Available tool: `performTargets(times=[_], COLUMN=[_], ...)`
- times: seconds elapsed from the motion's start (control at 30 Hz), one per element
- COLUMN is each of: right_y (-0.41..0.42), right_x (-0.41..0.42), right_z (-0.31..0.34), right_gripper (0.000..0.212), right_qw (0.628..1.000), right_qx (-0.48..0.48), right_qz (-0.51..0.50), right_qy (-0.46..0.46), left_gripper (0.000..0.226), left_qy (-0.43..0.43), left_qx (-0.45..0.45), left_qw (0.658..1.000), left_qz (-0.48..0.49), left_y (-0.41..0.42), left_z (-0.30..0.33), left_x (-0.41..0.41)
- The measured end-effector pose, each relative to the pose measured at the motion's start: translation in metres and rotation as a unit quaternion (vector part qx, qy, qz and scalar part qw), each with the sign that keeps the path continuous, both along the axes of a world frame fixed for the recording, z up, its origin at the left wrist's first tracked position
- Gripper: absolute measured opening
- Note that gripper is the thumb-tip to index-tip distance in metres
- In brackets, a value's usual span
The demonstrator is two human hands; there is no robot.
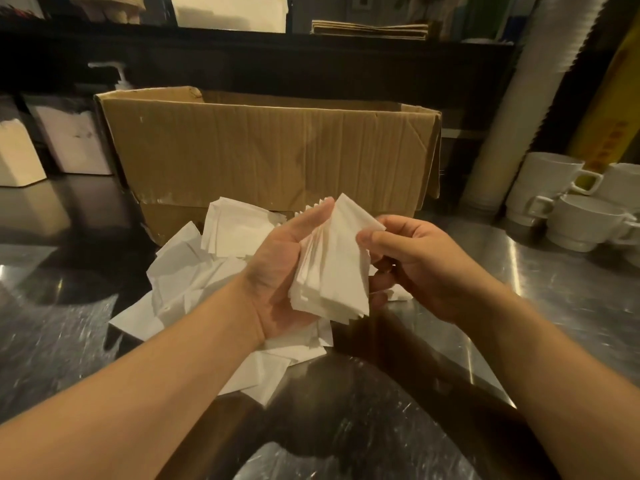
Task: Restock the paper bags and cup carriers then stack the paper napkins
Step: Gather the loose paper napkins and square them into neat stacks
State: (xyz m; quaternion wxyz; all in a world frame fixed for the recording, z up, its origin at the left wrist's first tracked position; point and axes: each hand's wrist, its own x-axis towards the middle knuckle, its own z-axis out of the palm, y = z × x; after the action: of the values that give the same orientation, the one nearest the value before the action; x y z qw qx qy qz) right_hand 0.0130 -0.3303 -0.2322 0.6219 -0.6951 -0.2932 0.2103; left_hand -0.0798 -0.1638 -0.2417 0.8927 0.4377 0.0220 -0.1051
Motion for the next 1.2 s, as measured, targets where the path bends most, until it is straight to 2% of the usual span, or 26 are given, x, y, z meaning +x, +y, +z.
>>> performTargets(times=[0.1, 0.17, 0.2, 0.27, 0.33, 0.4, 0.43, 0.53, 0.6, 0.7, 0.8, 0.83, 0.9, 1.0, 1.1, 1.2], right_y=[0.0, -0.006, -0.011, -0.02, -0.024, -0.024, -0.022, -0.018, -0.015, -0.015, -0.02, -0.022, -0.026, -0.024, -0.02, -0.023], right_x=[0.005, 0.012, 0.016, 0.022, 0.023, 0.024, 0.024, 0.026, 0.028, 0.032, 0.03, 0.029, 0.029, 0.035, 0.044, 0.043], right_z=[0.0, 0.004, 0.006, 0.01, 0.013, 0.012, 0.011, 0.003, -0.002, -0.004, 0.004, 0.008, 0.012, 0.005, -0.004, -0.002], right_gripper=[0.013, 0.008, 0.01, 0.023, 0.039, 0.05, 0.049, 0.031, 0.028, 0.019, 0.015, 0.017, 0.018, 0.017, 0.032, 0.026], right_qw=[0.998, 0.99, 0.98, 0.938, 0.875, 0.831, 0.825, 0.831, 0.832, 0.866, 0.954, 0.974, 0.988, 0.973, 0.943, 0.933], right_qx=[-0.027, -0.07, -0.121, -0.274, -0.416, -0.488, -0.496, -0.47, -0.459, -0.405, -0.248, -0.194, -0.135, -0.198, -0.307, -0.342], right_qz=[-0.055, -0.093, -0.097, -0.056, 0.01, 0.045, 0.05, 0.034, 0.009, -0.034, -0.07, -0.073, -0.079, -0.116, -0.13, -0.087], right_qy=[-0.027, -0.084, -0.126, -0.206, -0.246, -0.262, -0.267, -0.295, -0.311, -0.291, -0.151, -0.095, -0.008, 0.026, -0.013, -0.067], left_gripper=[0.081, 0.077, 0.074, 0.071, 0.067, 0.059, 0.056, 0.057, 0.058, 0.056, 0.055, 0.056, 0.058, 0.052, 0.047, 0.047], left_qy=[-0.008, 0.009, 0.017, 0.034, 0.046, 0.053, 0.056, 0.063, 0.064, 0.066, 0.064, 0.064, 0.064, 0.065, 0.067, 0.067], left_qx=[-0.039, -0.053, -0.056, -0.064, -0.07, -0.068, -0.068, -0.066, -0.067, -0.069, -0.078, -0.079, -0.081, -0.081, -0.077, -0.078], left_qw=[0.999, 0.999, 0.998, 0.995, 0.992, 0.99, 0.99, 0.989, 0.988, 0.987, 0.987, 0.987, 0.987, 0.986, 0.986, 0.985], left_qz=[-0.028, 0.005, 0.028, 0.066, 0.091, 0.107, 0.112, 0.118, 0.12, 0.126, 0.126, 0.126, 0.126, 0.131, 0.135, 0.135], left_y=[0.002, 0.003, 0.004, 0.003, 0.002, 0.002, 0.002, 0.002, 0.002, 0.001, 0.001, 0.001, 0.002, 0.002, 0.001, 0.001], left_z=[0.0, 0.0, 0.0, 0.001, 0.001, 0.003, 0.004, 0.005, 0.004, 0.005, 0.006, 0.005, 0.006, 0.007, 0.008, 0.007], left_x=[-0.002, -0.001, -0.001, -0.001, 0.0, 0.0, 0.0, 0.001, 0.001, 0.0, -0.001, -0.001, -0.001, -0.001, -0.002, -0.002])
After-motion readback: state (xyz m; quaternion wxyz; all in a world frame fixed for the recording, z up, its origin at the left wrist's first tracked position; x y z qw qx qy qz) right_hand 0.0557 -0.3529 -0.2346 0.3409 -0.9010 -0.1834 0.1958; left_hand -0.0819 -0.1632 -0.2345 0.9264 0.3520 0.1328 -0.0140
